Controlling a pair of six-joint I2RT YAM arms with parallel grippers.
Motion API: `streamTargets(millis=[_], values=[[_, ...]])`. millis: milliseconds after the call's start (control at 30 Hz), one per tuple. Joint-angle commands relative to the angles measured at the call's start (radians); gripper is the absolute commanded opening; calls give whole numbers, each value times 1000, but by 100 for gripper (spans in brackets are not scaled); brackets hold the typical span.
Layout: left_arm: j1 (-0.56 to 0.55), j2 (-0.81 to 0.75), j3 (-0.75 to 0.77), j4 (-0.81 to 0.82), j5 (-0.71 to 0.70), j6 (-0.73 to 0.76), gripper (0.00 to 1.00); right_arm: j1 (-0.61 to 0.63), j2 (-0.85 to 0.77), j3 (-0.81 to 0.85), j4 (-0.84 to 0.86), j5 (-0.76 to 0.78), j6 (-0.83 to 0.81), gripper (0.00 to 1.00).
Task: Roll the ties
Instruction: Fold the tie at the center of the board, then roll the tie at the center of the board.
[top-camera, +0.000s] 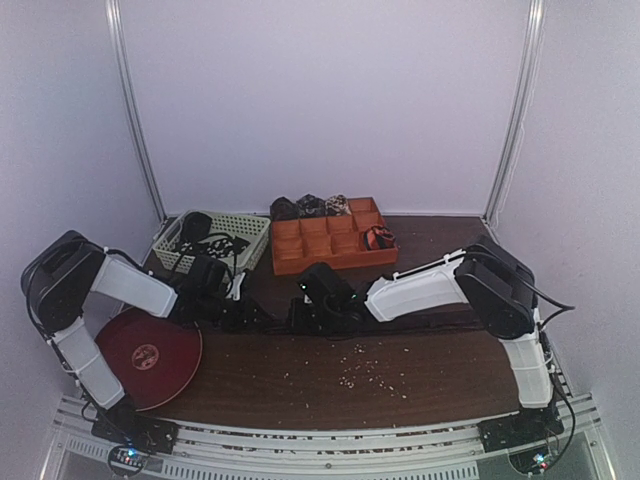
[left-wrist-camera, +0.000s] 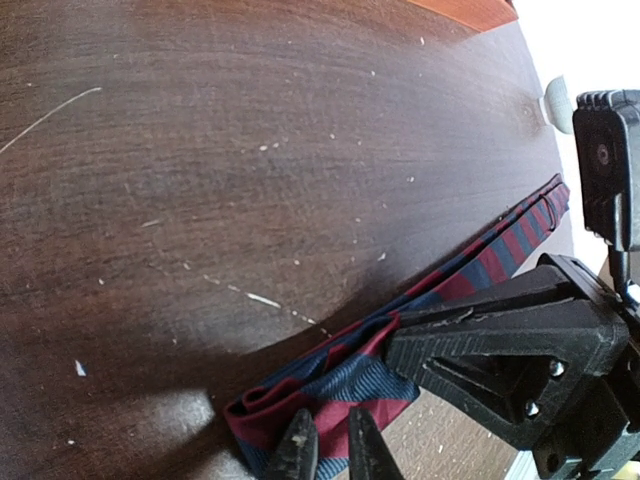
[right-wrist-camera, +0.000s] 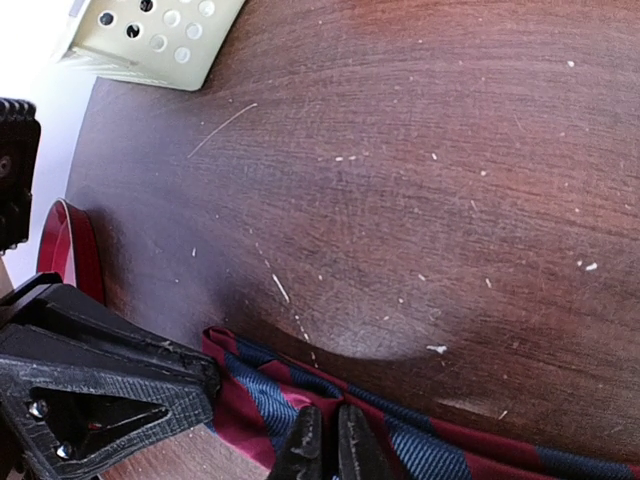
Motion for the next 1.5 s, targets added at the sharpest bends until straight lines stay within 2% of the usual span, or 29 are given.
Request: streamTargets(millis=[0,300,533,733,900,1067,1333,1467], values=[[-6,-1,-26,38,-14,5,14,5,29,17,-42,18,-32,8],[-6,28,-68,71,-23,19,7,4,36,10,-70,43,-49,4],[-6,-61,-9,-57,-77,65,6,4,31,12,-68,37,-65,4],[-26,-62,-17,12,13,22,6,4,31,14,-52,24,-64,4],[-41,7,-19,45,14,19,4,4,26,22,-57,25,-62,4],[-41,59,-21,53,1,22,4,5,-2,56,-106,45,-71,8],[-41,42,-13,28,-26,30,4,11,-58,55,-131,63,-71,16],[-41,36,-2,22,-26,29,4,17,-58,60,-144,77,-70,17]])
